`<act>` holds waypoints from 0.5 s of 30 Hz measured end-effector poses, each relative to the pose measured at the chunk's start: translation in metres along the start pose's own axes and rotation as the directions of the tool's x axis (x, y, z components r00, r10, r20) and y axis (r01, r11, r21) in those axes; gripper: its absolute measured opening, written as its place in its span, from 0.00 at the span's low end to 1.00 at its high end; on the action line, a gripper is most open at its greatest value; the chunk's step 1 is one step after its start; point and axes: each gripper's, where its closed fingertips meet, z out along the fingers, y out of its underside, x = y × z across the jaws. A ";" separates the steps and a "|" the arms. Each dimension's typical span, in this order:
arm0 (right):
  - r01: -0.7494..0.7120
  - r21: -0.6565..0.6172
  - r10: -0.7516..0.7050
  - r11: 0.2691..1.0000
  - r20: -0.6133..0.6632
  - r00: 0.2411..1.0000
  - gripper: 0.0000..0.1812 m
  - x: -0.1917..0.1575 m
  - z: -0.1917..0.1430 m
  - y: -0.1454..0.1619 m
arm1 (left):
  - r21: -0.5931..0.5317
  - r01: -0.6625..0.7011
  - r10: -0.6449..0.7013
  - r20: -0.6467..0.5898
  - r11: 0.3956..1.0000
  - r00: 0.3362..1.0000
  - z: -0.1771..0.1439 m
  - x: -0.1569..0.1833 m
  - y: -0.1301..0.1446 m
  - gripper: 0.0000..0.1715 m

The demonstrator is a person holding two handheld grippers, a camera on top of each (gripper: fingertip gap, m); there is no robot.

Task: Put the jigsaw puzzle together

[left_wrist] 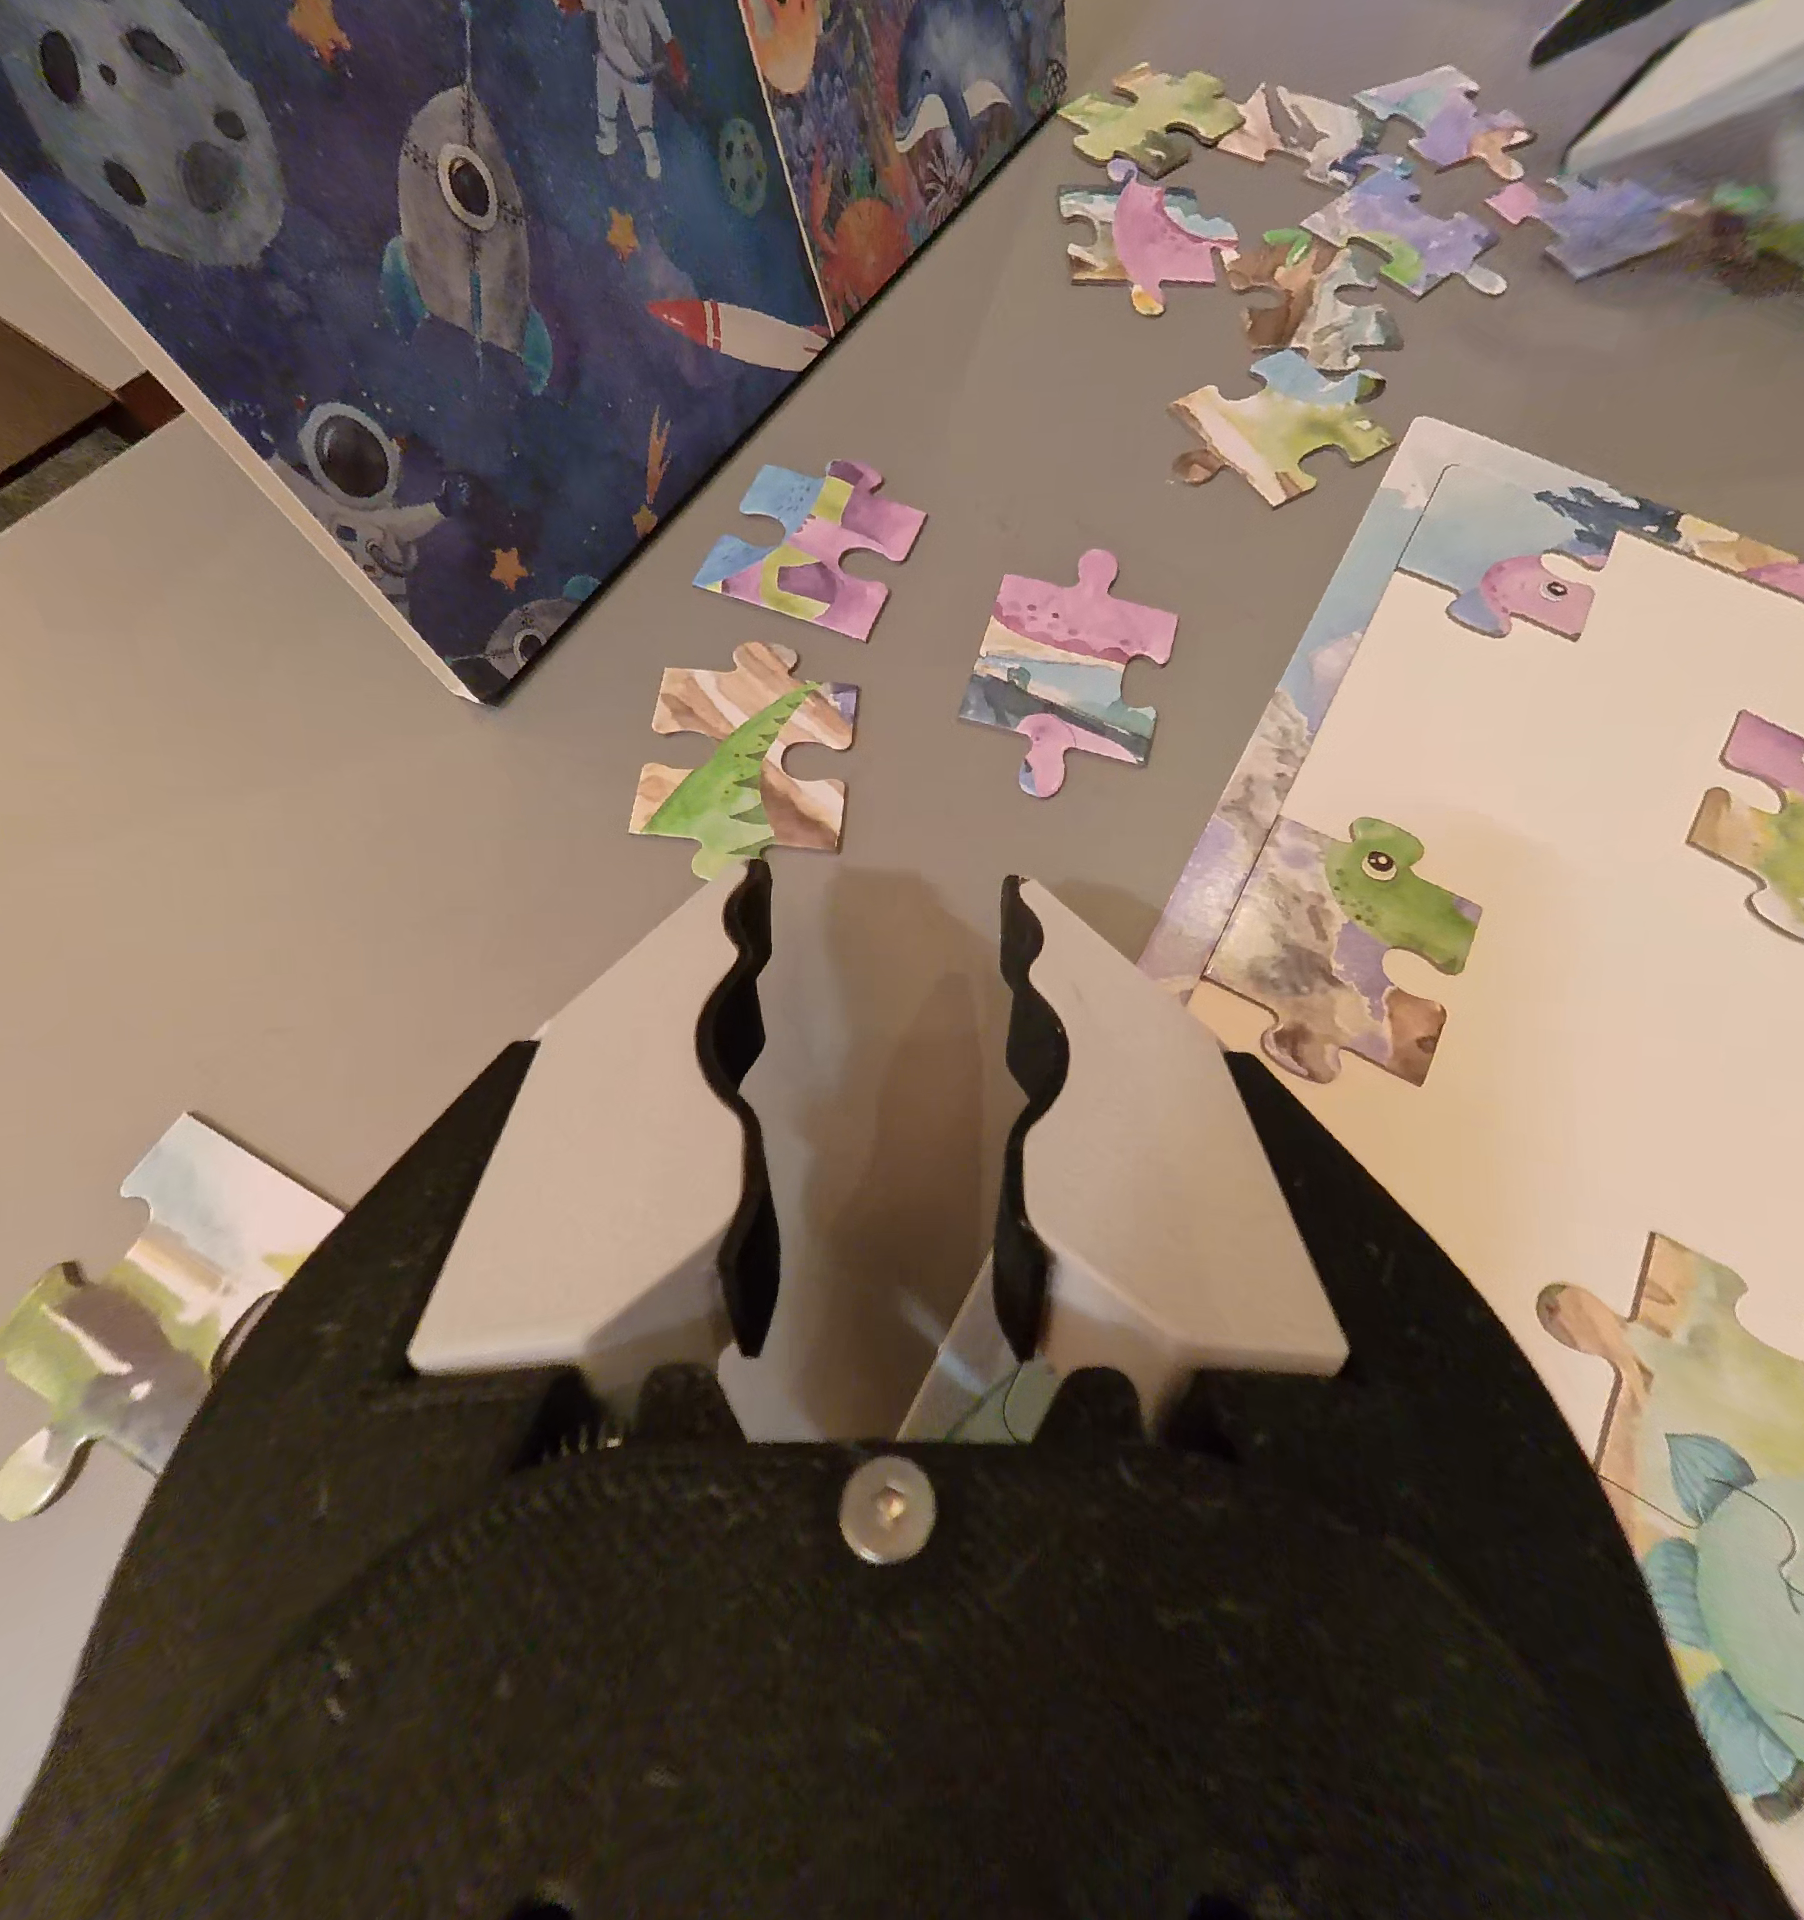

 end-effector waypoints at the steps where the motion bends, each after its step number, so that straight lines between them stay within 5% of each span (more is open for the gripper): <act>1: 0.020 -0.025 -0.020 0.999 -0.002 1.000 0.29 -0.003 0.004 0.004 | -0.001 -0.001 0.001 0.001 1.000 1.000 0.000 0.000 0.000 0.24; 6: 0.008 -0.133 -0.007 0.991 0.012 1.000 0.32 -0.011 0.020 0.021 | -0.003 -0.005 0.005 0.003 1.000 1.000 0.000 0.000 0.001 0.25; 15: 0.000 -0.127 -0.002 0.992 -0.017 1.000 0.20 -0.006 0.020 0.020 | -0.007 -0.010 0.010 0.007 1.000 1.000 0.001 0.000 0.001 0.25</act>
